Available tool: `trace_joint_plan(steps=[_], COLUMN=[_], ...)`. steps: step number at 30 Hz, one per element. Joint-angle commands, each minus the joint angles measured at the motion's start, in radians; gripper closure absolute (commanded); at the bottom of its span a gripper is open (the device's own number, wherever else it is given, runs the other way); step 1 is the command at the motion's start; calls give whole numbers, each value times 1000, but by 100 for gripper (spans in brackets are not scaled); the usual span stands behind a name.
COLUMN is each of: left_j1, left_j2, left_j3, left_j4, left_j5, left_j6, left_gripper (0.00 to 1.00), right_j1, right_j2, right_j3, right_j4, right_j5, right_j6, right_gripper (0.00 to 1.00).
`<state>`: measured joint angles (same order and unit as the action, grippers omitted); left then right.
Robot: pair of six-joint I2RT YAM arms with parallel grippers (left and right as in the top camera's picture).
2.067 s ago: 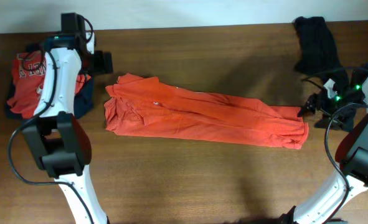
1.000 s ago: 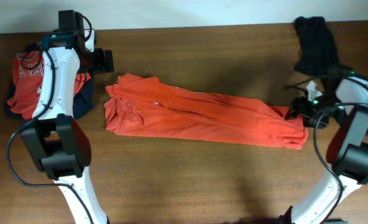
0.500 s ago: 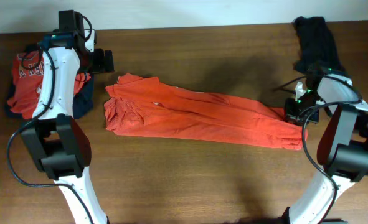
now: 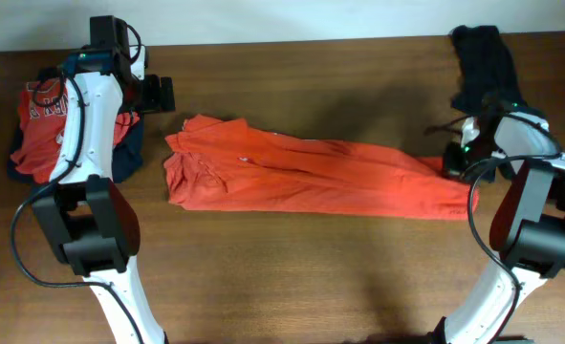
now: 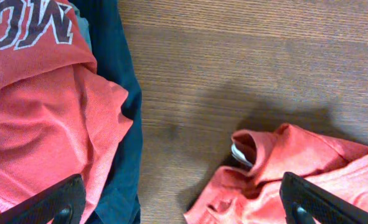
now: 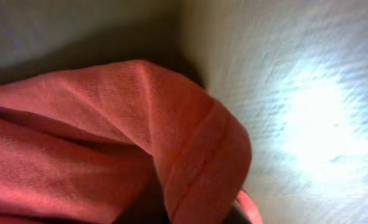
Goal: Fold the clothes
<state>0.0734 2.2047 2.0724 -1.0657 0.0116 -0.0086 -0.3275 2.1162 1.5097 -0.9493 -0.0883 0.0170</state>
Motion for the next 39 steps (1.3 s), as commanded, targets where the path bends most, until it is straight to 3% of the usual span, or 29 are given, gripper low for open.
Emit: trace_joint_plan(steps=[1,8,11,14,24,34,37,39], left_j1=[2,1,1,2,-3,-3,-3,-3], left_j2=[-38,-38,-38,-38,-38,-38,-38,-38], left_j3=[17,17,17,17,17,17,17,17], left_j4=[2,7,6,5,-2,-9,-9,-9], left_j5=[11,12,11,11,11,11,11,11], left_j6=[1,1,1,1,1,1,1,1], left_gripper=[1,1,1,1,1,1,1,1], right_j1=[-8,2,1,-7,-33,-35,-35,-35], right_j2=[16,16,16,16,18,18,18,18], right_j3=[75,144,172,195,155,4,-23,-30], right_j4=[28,62,35,1,-45,35,51,54], right_j5=[-41,-129,-129,-128,-61,-12,-12,-12], right_j6=[-16,-65,-65,-73,-114,-114,-113,-106], right_gripper=[96,93,35,26,25,26,33,49])
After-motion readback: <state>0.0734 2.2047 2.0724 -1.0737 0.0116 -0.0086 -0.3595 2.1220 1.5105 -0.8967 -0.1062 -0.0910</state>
